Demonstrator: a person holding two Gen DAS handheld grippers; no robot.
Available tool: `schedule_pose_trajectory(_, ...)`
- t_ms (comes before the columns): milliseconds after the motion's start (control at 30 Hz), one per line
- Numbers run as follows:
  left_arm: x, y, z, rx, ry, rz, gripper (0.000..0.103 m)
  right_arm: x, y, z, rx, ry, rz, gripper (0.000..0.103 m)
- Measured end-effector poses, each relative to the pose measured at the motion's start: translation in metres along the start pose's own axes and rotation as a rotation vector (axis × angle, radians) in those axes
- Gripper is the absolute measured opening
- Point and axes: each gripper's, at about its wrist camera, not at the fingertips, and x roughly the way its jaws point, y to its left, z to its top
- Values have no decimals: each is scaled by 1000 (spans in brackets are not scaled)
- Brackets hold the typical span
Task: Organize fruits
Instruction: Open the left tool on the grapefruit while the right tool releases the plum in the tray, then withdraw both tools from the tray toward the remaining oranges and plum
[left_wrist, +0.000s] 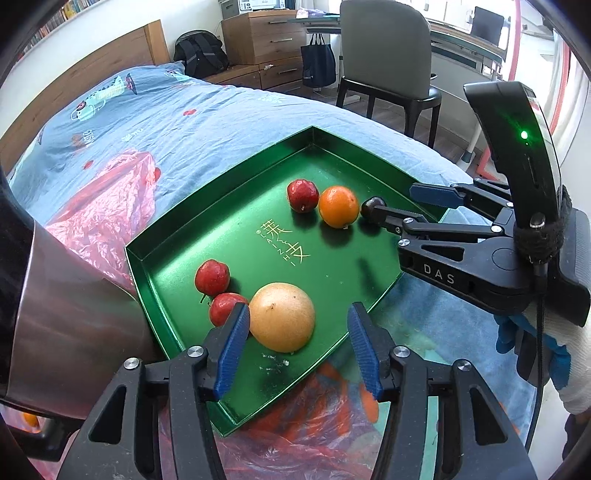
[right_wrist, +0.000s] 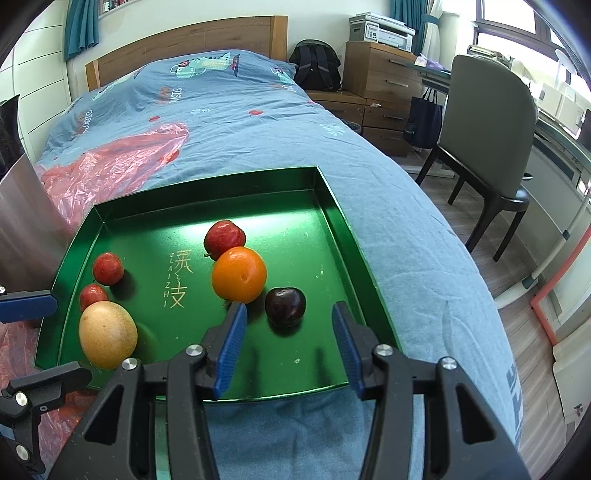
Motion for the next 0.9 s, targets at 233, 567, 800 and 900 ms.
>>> schedule_pose_trajectory(233, -25, 0, -4, -2, -27, 6, 53, -22, 3, -4, 12, -15, 10, 40)
schedule_pose_trajectory(567, -71, 1, -25, -14, -68, 19, 57, -69, 21, -22, 27, -50, 42, 49)
schedule_pose_trajectory(800, -99, 8, -52, -32, -76, 44, 57, -96, 38, -42, 44, -51, 60, 51)
schedule_pose_trajectory(900, -109, 14, -68, -49, -76, 61, 57, -105, 48, -52, 53, -47, 70, 51)
